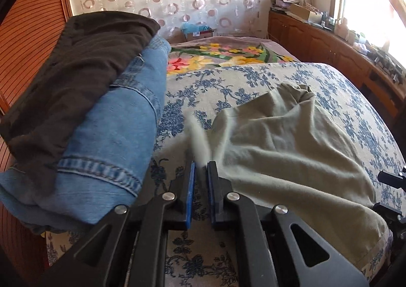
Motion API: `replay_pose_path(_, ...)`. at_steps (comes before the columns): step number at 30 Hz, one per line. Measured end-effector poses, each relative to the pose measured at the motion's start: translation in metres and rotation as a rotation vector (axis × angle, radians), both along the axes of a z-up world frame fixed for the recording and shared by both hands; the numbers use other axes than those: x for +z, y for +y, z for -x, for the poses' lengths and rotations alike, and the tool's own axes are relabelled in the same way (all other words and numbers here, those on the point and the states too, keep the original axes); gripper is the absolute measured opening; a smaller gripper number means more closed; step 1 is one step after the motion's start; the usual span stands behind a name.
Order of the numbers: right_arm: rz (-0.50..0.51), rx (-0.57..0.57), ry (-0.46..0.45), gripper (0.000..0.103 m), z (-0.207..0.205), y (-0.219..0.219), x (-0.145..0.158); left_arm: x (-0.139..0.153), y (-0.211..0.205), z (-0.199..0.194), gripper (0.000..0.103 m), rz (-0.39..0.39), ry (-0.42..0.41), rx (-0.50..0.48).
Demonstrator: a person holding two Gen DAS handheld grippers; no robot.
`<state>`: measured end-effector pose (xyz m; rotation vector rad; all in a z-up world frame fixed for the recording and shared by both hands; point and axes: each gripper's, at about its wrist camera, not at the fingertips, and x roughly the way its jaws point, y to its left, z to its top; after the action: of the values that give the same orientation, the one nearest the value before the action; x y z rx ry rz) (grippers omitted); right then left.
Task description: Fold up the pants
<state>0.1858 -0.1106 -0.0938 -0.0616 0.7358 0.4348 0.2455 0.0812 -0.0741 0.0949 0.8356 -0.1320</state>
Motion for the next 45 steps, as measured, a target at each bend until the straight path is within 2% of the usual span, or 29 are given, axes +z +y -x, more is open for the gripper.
replay_pose_path(2, 0.001, 0.001, 0.001, 0.06, 0.0, 0.0, 0.002, 0.002, 0.001, 0.001, 0.009, 0.002, -0.006, 0.003)
replay_pose_path(5, 0.0, 0.0, 0.001, 0.06, 0.0, 0.0, 0.002, 0.004, -0.003, 0.0, 0.021, 0.008, -0.009, -0.007)
replay_pose_path(7, 0.0, 0.0, 0.0, 0.06, 0.0, 0.0, 0.001, 0.006, -0.005, 0.0, 0.034, 0.022, -0.012, -0.018)
replay_pose_path(11, 0.0, 0.0, 0.0, 0.06, 0.0, 0.0, 0.001, 0.008, -0.011, 0.012, 0.041, 0.049, -0.027, -0.047)
replay_pose_path(12, -0.001, -0.001, -0.001, 0.06, 0.0, 0.0, 0.001, 0.008, -0.012, 0.017, 0.045, 0.055, -0.027, -0.056)
replay_pose_path(13, -0.001, -0.001, -0.003, 0.06, 0.001, 0.0, 0.002, 0.008, -0.012, 0.021, 0.054, 0.061, -0.031, -0.064)
replay_pose_path(15, 0.0, 0.0, -0.006, 0.06, 0.002, 0.001, 0.003, 0.007, -0.016, 0.032, 0.066, 0.071, -0.043, -0.079)
replay_pose_path(18, -0.001, -0.001, -0.004, 0.06, 0.002, 0.001, 0.003, 0.006, -0.018, 0.048, 0.066, 0.09, -0.054, -0.109)
replay_pose_path(30, 0.01, 0.009, -0.022, 0.06, 0.008, 0.0, 0.009, 0.0, -0.02, 0.113, 0.066, 0.129, -0.078, -0.123)
replay_pose_path(40, 0.012, 0.028, -0.059, 0.059, 0.049, -0.012, 0.028, -0.007, -0.025, 0.148, 0.061, 0.151, -0.06, -0.142)
replay_pose_path(41, 0.015, 0.04, -0.054, 0.052, 0.053, -0.012, 0.028, -0.009, -0.024, 0.151, 0.06, 0.157, -0.058, -0.142)
replay_pose_path(43, 0.033, 0.045, -0.05, 0.046, 0.058, -0.009, 0.027, -0.012, -0.024, 0.155, 0.057, 0.161, -0.05, -0.143)
replay_pose_path(44, 0.041, 0.051, -0.049, 0.038, 0.06, -0.007, 0.025, -0.013, -0.024, 0.157, 0.057, 0.161, -0.045, -0.142)
replay_pose_path(45, 0.048, 0.056, -0.047, 0.035, 0.062, -0.004, 0.024, -0.016, -0.024, 0.159, 0.056, 0.16, -0.039, -0.142)
